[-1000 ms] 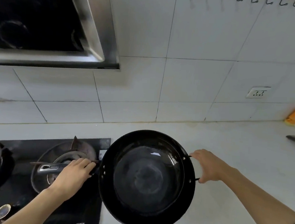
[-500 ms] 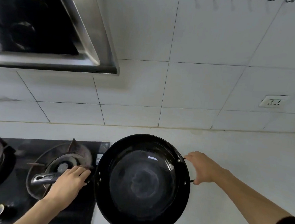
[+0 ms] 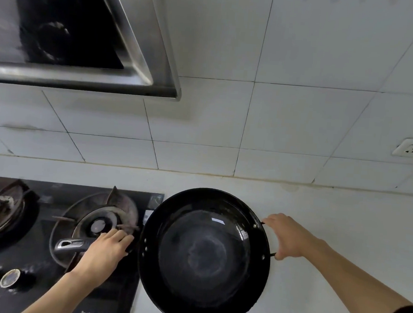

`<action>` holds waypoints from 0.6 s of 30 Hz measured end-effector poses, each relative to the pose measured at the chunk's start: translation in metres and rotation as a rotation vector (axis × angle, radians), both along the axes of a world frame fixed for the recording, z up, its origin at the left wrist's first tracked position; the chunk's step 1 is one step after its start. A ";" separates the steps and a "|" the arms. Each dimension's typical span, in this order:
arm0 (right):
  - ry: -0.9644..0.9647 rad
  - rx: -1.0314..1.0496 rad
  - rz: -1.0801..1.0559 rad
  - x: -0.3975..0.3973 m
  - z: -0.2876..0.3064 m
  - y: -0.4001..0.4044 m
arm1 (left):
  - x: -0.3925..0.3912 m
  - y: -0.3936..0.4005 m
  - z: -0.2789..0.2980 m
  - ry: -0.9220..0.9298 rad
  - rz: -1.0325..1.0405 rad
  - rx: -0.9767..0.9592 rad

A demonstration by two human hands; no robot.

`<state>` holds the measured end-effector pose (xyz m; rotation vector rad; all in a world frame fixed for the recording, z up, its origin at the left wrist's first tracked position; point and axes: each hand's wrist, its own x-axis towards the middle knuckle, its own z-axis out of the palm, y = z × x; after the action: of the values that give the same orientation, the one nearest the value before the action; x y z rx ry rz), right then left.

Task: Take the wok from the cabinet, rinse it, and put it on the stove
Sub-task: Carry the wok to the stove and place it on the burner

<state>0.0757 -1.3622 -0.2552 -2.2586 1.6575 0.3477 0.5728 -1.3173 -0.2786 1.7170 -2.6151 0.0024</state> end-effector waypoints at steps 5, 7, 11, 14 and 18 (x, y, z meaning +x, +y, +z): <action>-0.006 0.028 0.000 0.000 -0.001 -0.008 | -0.005 -0.002 -0.003 -0.004 0.002 0.021; 0.001 0.022 0.005 0.000 -0.002 -0.010 | -0.006 -0.004 -0.005 -0.003 0.004 0.026; 0.008 0.020 0.020 -0.001 -0.002 -0.015 | -0.007 -0.006 -0.009 -0.009 0.013 0.039; 0.001 0.030 0.020 -0.002 -0.003 -0.019 | -0.008 -0.008 -0.009 -0.013 0.021 0.044; -0.004 0.044 0.025 -0.001 0.001 -0.022 | -0.009 -0.007 -0.007 -0.005 0.034 0.061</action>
<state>0.0743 -1.3842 -0.2546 -2.2482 1.6060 0.3819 0.5639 -1.3245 -0.2860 1.7826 -2.6160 -0.0736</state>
